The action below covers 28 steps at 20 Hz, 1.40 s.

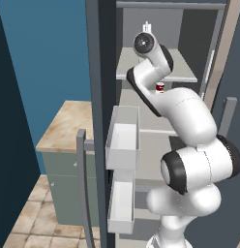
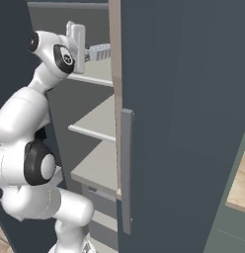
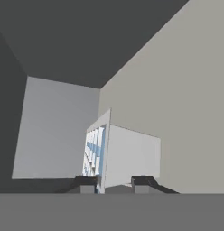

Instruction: Open the freezer door, pick up the ice cube tray from the freezer, and place it on the dining counter.

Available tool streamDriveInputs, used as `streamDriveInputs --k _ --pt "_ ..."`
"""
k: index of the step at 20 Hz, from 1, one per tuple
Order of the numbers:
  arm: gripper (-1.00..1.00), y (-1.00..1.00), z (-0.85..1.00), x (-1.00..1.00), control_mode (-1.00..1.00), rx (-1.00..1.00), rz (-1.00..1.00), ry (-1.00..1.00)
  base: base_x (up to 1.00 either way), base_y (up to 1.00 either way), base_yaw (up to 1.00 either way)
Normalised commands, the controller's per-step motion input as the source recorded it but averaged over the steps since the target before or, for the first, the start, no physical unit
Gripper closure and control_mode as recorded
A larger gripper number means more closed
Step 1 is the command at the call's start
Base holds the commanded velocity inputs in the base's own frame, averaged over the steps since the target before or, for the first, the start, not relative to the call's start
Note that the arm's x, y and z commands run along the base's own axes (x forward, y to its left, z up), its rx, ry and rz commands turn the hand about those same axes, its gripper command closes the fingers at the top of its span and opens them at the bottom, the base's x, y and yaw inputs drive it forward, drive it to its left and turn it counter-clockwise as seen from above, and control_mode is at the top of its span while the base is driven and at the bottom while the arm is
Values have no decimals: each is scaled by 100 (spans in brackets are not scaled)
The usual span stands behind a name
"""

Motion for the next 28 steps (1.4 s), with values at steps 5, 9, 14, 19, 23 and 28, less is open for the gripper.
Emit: streamDriveInputs --k 5,9,14,19,23,28 --pt "100 0 11 -15 -100 0 0 -9 0 0 0" --pt "100 0 15 -23 -100 0 0 -1 0 0 0" --pt "100 0 13 -46 -100 0 0 0 0 0 0" --pt "100 0 8 -52 -100 0 0 0 0 0 0" --pt "100 0 0 -60 -100 0 0 0 0 0 0" --pt "100 0 0 -61 -100 0 0 0 0 0 0"
